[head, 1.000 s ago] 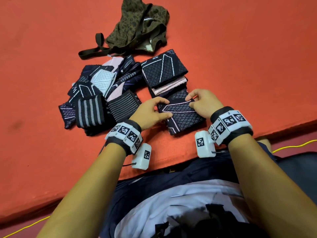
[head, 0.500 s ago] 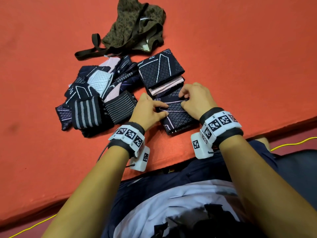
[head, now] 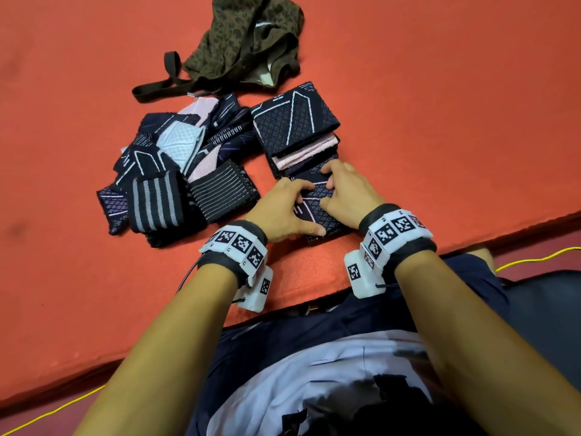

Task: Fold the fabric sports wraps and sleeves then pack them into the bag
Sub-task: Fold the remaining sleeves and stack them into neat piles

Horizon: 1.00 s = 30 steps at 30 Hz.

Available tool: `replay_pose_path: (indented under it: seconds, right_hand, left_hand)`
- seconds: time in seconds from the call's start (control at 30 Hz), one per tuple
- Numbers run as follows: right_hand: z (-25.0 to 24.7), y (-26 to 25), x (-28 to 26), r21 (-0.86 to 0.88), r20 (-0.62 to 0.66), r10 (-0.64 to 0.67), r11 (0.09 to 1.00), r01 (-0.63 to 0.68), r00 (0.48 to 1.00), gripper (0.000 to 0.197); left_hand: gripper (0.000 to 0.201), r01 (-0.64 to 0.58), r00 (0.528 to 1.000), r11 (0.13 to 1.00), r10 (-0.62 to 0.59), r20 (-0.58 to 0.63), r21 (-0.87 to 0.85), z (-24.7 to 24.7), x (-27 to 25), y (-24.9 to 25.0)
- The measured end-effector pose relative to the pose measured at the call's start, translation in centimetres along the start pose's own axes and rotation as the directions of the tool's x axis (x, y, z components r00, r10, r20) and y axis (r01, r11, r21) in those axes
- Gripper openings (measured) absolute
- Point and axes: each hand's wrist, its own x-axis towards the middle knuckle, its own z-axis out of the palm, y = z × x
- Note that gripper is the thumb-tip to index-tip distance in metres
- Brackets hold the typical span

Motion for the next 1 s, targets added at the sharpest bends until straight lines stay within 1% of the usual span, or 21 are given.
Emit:
replay_pose_path:
  seconds: [0.07,0.23,0.37,0.43,0.5,0.6,0.67,0.8,1.0]
  right_hand:
    - [0.1,0.3,-0.1,0.016,-0.012,-0.007,1.0,0.007,1.0,0.054]
    - [0.6,1.0,-0.3,0.063,-0.053,-0.011,0.998,0.014,0.999,0.053]
    - [0.7,0.8,0.0,0.045,-0.065,-0.005,0.999,0.008,0.998,0.055]
    - [0.6,0.6,0.0,0.047,-0.071,-0.003,0.999,0.006,0.997,0.054]
    - [0.6,0.6,-0.1,0.038,-0.077,-0.006,0.999,0.008,0.997,0.054]
    - [0.3,0.7,-0.2,0.017,-0.054,-0.015,1.0,0.016,0.998,0.057]
    - [0.2,0.8,-0.3,0.006,-0.042,-0.021,1.0,0.021,0.999,0.059]
    - [0.2,1.0,-0.4,0.018,-0.047,-0.024,1.0,0.025,0.999,0.061]
    - [0.5,0.8,0.2,0.056,-0.052,-0.016,0.998,0.019,0.999,0.061]
  left_hand:
    - [0.095,-0.007,1.0,0.999,0.007,-0.016,-0.039,0.3,-0.1,-0.2]
    - [0.099,-0.034,0.998,0.999,0.033,-0.053,-0.003,1.3,-0.3,-0.7]
    - [0.099,-0.008,0.995,1.0,0.005,-0.095,-0.029,2.0,-0.1,-0.5]
    - [0.099,0.005,0.996,0.999,-0.009,-0.087,-0.037,2.0,0.2,-0.3]
    - [0.101,0.003,0.997,1.0,-0.005,-0.073,-0.015,1.9,0.3,-0.3]
    - [0.114,-0.007,0.998,0.997,0.012,-0.055,0.08,2.1,0.0,-0.2]
    - [0.119,-0.004,0.998,0.992,0.012,-0.068,0.125,2.7,-0.4,-0.2]
    - [0.112,-0.003,0.991,0.993,0.019,-0.132,0.119,3.8,-0.5,-0.1]
    - [0.108,-0.029,0.992,0.993,0.043,-0.121,0.117,3.5,0.4,-0.4]
